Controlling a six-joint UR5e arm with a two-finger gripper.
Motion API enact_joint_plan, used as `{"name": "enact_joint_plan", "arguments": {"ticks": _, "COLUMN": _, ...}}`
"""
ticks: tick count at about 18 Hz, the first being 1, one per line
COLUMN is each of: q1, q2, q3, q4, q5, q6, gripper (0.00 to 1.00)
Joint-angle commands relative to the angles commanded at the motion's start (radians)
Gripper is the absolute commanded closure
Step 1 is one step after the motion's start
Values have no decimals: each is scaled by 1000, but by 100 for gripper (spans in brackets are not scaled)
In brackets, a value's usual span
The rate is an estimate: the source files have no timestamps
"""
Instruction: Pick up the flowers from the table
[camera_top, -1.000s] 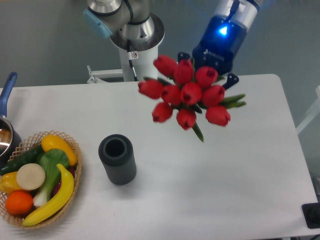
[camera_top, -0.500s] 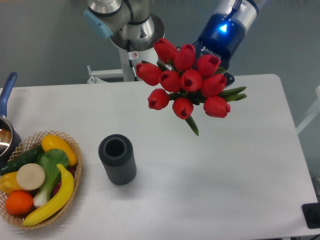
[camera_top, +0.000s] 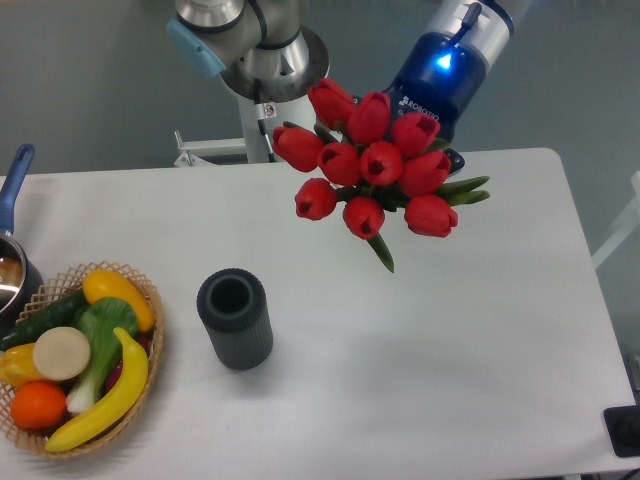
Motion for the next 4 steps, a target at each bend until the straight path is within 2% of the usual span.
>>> {"name": "enact_joint_plan", "arguments": {"ticks": 4, "q1": 2, "q2": 2, "q3": 0, "q4": 2, "q5": 0, "q6": 0, "gripper": 79}}
